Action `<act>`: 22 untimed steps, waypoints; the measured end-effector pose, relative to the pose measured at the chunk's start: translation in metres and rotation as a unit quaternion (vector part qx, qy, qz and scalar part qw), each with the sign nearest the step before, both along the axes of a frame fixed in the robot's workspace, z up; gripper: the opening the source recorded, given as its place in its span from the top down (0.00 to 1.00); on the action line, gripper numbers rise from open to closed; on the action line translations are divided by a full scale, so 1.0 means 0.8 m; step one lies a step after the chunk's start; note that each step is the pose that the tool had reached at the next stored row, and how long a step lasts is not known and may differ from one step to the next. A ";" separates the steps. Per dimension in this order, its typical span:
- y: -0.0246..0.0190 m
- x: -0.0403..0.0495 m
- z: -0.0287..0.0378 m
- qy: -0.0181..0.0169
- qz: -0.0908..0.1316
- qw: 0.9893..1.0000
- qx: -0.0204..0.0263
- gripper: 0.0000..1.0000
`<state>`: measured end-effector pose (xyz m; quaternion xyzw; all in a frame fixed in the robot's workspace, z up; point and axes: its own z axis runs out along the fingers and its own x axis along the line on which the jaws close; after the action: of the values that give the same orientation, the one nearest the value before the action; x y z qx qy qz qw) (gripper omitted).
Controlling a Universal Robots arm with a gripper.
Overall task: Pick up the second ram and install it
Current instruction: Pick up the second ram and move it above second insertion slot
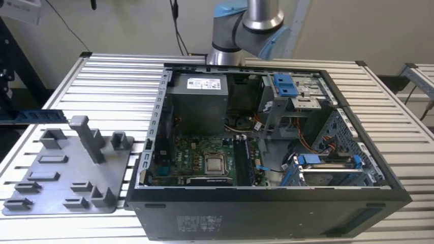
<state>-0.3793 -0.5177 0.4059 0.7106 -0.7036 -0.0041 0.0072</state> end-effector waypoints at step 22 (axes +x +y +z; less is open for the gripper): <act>0.0000 0.078 0.0000 0.001 0.000 1.000 0.000 0.86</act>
<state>-0.3169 -0.5176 0.4059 0.7105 -0.7036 -0.0045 0.0077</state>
